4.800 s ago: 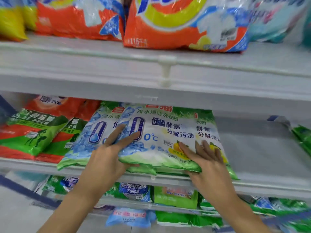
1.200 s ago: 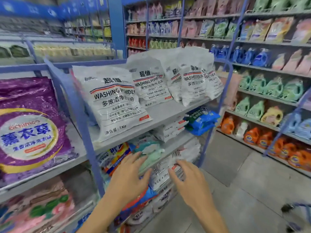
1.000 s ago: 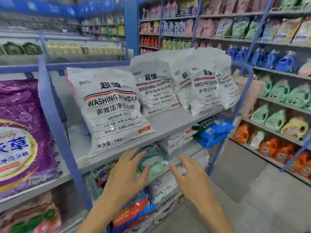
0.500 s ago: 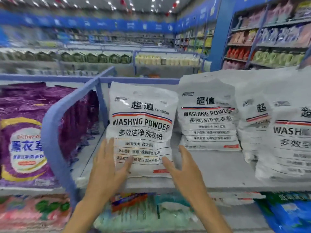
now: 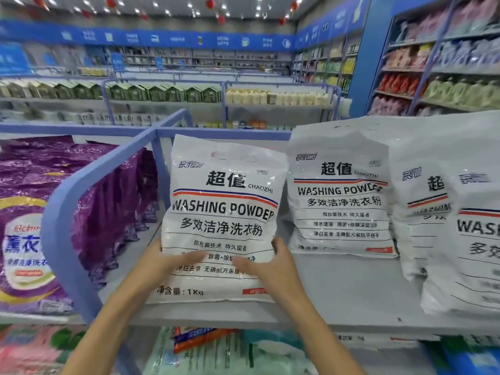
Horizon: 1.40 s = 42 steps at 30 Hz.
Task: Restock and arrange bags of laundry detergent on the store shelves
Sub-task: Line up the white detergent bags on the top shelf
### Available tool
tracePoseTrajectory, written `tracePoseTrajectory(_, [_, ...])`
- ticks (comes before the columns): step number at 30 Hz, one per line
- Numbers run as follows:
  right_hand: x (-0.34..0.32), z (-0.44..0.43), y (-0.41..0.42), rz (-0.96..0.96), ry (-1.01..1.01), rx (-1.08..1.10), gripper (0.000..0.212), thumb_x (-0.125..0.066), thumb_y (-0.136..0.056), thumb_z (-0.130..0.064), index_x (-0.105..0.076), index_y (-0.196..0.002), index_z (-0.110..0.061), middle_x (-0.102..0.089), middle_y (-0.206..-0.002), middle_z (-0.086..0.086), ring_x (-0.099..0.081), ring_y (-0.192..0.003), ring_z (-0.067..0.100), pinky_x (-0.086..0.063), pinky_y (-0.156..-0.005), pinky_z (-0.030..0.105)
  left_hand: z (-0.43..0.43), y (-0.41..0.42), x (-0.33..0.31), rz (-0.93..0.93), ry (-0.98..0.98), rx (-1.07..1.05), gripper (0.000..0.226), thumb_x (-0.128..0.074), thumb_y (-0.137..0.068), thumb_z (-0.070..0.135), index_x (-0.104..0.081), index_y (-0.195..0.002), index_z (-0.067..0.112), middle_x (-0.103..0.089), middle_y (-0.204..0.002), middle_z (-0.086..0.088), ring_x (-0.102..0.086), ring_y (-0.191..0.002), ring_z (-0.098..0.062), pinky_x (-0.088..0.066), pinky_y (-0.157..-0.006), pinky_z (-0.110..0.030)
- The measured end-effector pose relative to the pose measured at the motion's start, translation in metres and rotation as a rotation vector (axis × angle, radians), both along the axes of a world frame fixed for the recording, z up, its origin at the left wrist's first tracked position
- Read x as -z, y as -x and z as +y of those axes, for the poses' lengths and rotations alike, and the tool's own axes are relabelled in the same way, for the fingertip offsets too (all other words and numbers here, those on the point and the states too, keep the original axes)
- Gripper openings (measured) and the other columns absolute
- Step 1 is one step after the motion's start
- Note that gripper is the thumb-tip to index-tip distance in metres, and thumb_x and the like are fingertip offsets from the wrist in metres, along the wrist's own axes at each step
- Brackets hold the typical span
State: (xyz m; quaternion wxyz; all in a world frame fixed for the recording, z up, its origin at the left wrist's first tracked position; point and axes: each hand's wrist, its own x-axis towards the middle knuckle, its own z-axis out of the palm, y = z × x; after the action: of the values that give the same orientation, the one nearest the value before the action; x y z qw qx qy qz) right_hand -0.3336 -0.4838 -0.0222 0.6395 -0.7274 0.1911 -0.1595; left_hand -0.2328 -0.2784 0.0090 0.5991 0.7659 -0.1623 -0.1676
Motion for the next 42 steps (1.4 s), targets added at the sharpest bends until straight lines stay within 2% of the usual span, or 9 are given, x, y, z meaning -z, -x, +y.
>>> tracePoseTrajectory(2, [-0.002, -0.005, 0.005, -0.034, -0.027, -0.011, 0.069, -0.097, -0.065, -0.023, -0.061, -0.123, -0.034, -0.075, -0.112, -0.017, -0.071, -0.103, 0.003, -0.059, -0.081, 0.021, -0.002, 0.002, 0.002, 0.066, 0.046, -0.001, 0.049, -0.085, -0.073, 0.025, -0.068, -0.118, 0.029, -0.079, -0.104, 0.01, -0.076, -0.092, -0.012, -0.057, -0.082, -0.034])
tracePoseTrajectory(7, [-0.005, -0.023, 0.035, -0.064, -0.057, 0.012, 0.07, -0.095, -0.066, -0.012, -0.063, -0.125, -0.028, -0.077, -0.113, -0.012, -0.073, -0.104, 0.008, -0.059, -0.092, 0.035, -0.022, 0.019, 0.011, 0.142, 0.152, 0.007, 0.049, -0.081, -0.075, 0.028, -0.067, -0.121, 0.019, -0.079, -0.103, 0.0, -0.078, -0.087, -0.019, -0.057, -0.07, -0.03])
tracePoseTrajectory(10, [-0.012, -0.046, 0.061, -0.075, -0.032, 0.085, 0.064, -0.095, -0.064, -0.006, -0.065, -0.117, -0.026, -0.078, -0.105, -0.012, -0.075, -0.095, 0.008, -0.061, -0.079, 0.026, -0.048, 0.035, 0.015, 0.159, 0.222, 0.014, 0.047, -0.084, -0.071, 0.016, -0.069, -0.115, 0.016, -0.08, -0.099, -0.002, -0.078, -0.084, -0.02, -0.058, -0.057, -0.021])
tracePoseTrajectory(18, [-0.036, -0.137, 0.095, -0.125, 0.1, 0.364, 0.051, -0.089, -0.069, 0.002, -0.07, -0.106, -0.027, -0.079, -0.094, -0.014, -0.075, -0.086, 0.006, -0.057, -0.066, 0.018, -0.168, 0.051, 0.005, 0.053, 0.291, 0.163, 0.047, -0.086, -0.073, 0.012, -0.066, -0.114, 0.025, -0.079, -0.103, 0.006, -0.076, -0.091, -0.01, -0.057, -0.068, -0.02])
tracePoseTrajectory(23, [-0.019, -0.177, 0.09, -0.118, 0.066, 0.61, 0.049, -0.078, -0.076, 0.001, -0.067, -0.108, -0.035, -0.078, -0.098, -0.011, -0.072, -0.096, 0.02, -0.06, -0.082, 0.046, -0.22, 0.064, 0.022, 0.051, 0.352, 0.178, 0.057, -0.086, -0.071, 0.001, -0.063, -0.121, 0.018, -0.079, -0.106, 0.003, -0.076, -0.093, -0.012, -0.059, -0.069, -0.021])
tracePoseTrajectory(28, [-0.021, -0.18, 0.087, -0.212, 0.071, 0.624, 0.012, -0.068, -0.096, -0.029, -0.066, -0.106, -0.034, -0.075, -0.101, -0.013, -0.069, -0.1, 0.011, -0.054, -0.084, 0.036, -0.234, 0.073, 0.019, 0.122, 0.467, 0.071, 0.041, -0.08, -0.084, 0.032, -0.067, -0.122, 0.024, -0.078, -0.111, 0.002, -0.075, -0.102, -0.02, -0.06, -0.087, -0.042])
tracePoseTrajectory(32, [-0.027, -0.189, 0.083, -0.151, 0.146, 0.554, 0.019, -0.064, -0.097, -0.044, -0.055, -0.114, -0.045, -0.065, -0.104, -0.027, -0.06, -0.102, 0.003, -0.044, -0.094, 0.036, -0.245, 0.08, 0.014, 0.143, 0.515, -0.067, 0.031, -0.071, -0.091, 0.04, -0.07, -0.117, 0.022, -0.079, -0.104, 0.002, -0.076, -0.098, -0.02, -0.059, -0.09, -0.047])
tracePoseTrajectory(38, [-0.035, -0.197, 0.081, -0.239, 0.051, 0.591, 0.021, -0.062, -0.1, -0.018, -0.062, -0.087, -0.035, -0.065, -0.09, -0.026, -0.056, -0.087, -0.008, -0.04, -0.071, 0.017, -0.247, 0.08, 0.017, 0.115, 0.477, -0.112, 0.031, -0.071, -0.089, 0.048, -0.072, -0.112, 0.028, -0.079, -0.1, 0.005, -0.076, -0.093, -0.018, -0.06, -0.089, -0.05])
tracePoseTrajectory(42, [-0.034, -0.194, 0.076, -0.22, 0.094, 0.677, 0.008, -0.06, -0.099, -0.016, -0.061, -0.093, -0.021, -0.067, -0.091, -0.012, -0.062, -0.087, 0.014, -0.038, -0.064, 0.021, -0.244, 0.08, 0.021, 0.073, 0.407, -0.106, 0.038, -0.072, -0.084, 0.057, -0.068, -0.113, 0.032, -0.078, -0.103, 0.006, -0.076, -0.095, -0.017, -0.059, -0.09, -0.05])
